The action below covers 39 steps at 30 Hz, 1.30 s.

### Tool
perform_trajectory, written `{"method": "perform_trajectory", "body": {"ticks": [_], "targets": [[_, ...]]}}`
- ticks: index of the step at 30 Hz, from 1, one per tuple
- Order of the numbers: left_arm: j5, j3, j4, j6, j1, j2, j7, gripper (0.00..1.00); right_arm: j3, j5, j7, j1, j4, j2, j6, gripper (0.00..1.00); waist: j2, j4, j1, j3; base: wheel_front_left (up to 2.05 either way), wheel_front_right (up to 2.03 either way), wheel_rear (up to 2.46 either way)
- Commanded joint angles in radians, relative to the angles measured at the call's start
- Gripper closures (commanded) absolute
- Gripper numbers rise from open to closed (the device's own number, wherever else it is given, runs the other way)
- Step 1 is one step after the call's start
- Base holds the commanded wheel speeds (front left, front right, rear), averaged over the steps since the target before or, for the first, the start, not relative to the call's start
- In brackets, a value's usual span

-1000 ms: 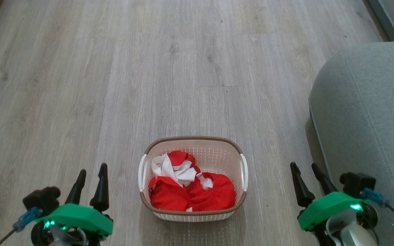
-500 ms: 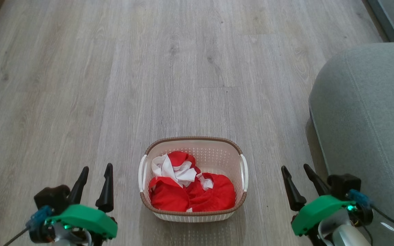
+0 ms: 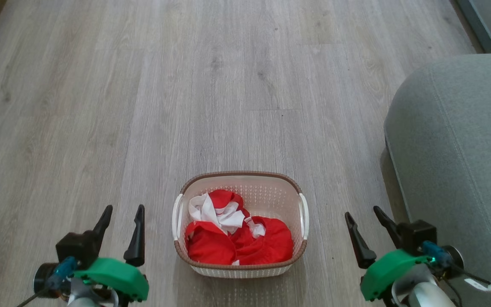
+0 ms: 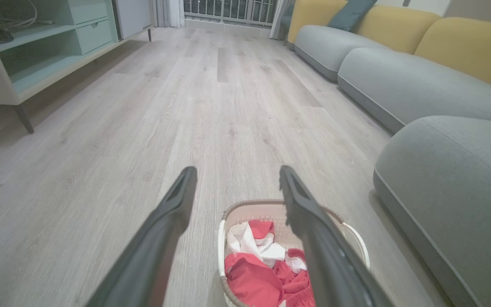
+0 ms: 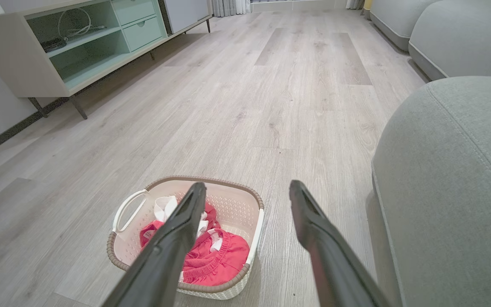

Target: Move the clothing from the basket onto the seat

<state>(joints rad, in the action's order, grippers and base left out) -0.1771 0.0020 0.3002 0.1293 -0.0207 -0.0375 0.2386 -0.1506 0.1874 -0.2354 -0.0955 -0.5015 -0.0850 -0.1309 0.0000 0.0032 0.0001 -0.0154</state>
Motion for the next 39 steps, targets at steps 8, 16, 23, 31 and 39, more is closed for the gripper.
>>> {"method": "perform_trajectory", "body": {"ticks": [8, 16, 23, 31, 39], "targets": [[0.054, 0.030, -0.031, 0.001, -0.064, -0.013, 0.023, 0.00, -0.036, -0.054, -0.026, -0.060, 0.023, -0.009, 0.000, 0.00, 0.0000, -0.009, -0.0001, 0.005, 0.00, 0.00, 0.00], [0.048, 0.032, -0.026, 0.001, -0.065, -0.013, 0.023, 0.00, -0.034, -0.055, -0.026, -0.059, 0.027, -0.011, 0.000, 0.00, 0.0000, -0.015, -0.0001, 0.009, 0.00, 0.00, 0.00], [0.043, 0.027, -0.022, 0.001, -0.070, -0.013, 0.023, 0.00, -0.032, -0.054, -0.026, -0.064, 0.032, -0.009, 0.000, 0.00, 0.0000, -0.020, -0.0001, 0.026, 0.00, 0.00, 0.00], [0.027, -0.014, -0.011, 0.001, -0.165, -0.016, 0.023, 0.00, 0.040, -0.078, -0.026, -0.128, 0.092, 0.005, 0.000, 0.00, 0.0000, -0.015, -0.0001, 0.196, 0.00, 0.00, 0.00], [0.023, -0.164, 0.111, 0.001, -0.428, -0.055, 0.023, 0.00, 0.122, -0.138, -0.026, -0.285, 0.211, 0.031, 0.000, 0.00, 0.0000, -0.012, -0.0001, 0.509, 0.00, 0.00, 0.00]]}}
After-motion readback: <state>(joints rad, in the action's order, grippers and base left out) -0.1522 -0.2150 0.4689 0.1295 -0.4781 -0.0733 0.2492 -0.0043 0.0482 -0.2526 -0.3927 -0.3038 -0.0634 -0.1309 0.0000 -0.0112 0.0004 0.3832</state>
